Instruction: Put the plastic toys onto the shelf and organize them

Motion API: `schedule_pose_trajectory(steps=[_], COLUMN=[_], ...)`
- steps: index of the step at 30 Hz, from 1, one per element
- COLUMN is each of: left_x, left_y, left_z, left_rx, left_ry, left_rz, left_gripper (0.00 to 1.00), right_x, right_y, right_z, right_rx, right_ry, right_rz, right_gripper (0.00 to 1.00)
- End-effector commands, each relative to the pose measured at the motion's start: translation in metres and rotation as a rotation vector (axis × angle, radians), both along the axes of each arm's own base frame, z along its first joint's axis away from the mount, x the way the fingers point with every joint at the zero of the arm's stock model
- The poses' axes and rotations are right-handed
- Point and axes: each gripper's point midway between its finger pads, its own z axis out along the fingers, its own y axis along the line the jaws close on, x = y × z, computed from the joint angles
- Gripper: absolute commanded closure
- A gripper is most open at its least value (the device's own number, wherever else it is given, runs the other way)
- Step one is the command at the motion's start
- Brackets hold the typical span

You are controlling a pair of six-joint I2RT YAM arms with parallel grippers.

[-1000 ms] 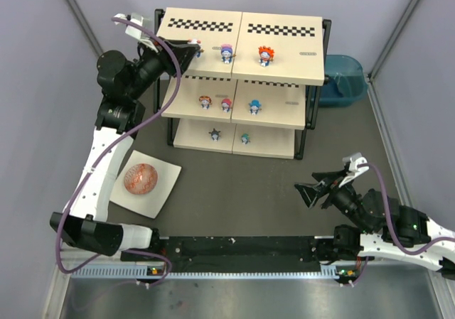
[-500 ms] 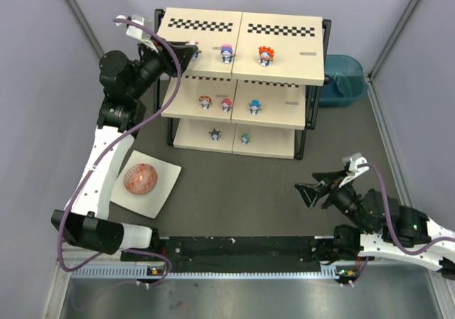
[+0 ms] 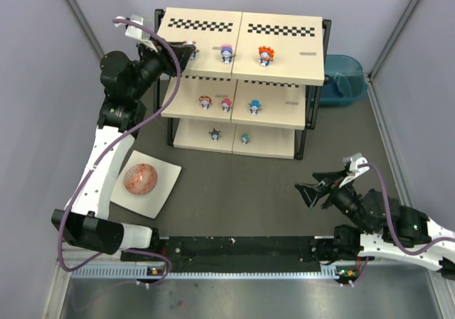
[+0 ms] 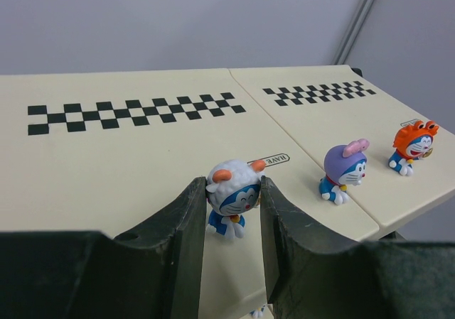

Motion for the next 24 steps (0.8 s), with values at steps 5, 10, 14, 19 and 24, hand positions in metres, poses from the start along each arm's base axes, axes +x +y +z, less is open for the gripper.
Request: schedule_pose_trajectory(steps=[5, 10, 14, 19, 24], left_x=[0.0005, -0.0006, -0.0021, -0.0021, -0.0023], left_y=[0.0068, 0.0056, 0.0032, 0.0031, 0.0032], left_z=[0.0115, 0.009, 0.0095, 0.011, 0.0106], left_rx=[-0.003, 0.001, -0.005, -0.009, -0.005], left_ry=[-0.042, -0.039, -0.045, -0.048, -0.047], left_rz=[0.034, 0.025, 0.011, 0.01, 0.013], left_gripper=[1.0, 1.0, 0.99, 0.99, 0.97], right_x=[-0.0012, -0.0012, -0.001, -0.001, -0.001], right_y=[-0.0018, -0.002, -0.0022, -0.0021, -0.0021], right_z=[0.0061, 0.0067, 0.0068, 0.0072, 0.0062], right_rx=[0.023, 0.024, 0.023, 0.024, 0.019], right_ry=[-0.006, -0.006, -0.007, -0.006, -0.008], right_rz=[0.003, 0.003, 0.002, 0.001, 0.002], right_gripper=[0.23, 0.23, 0.23, 0.23, 0.23])
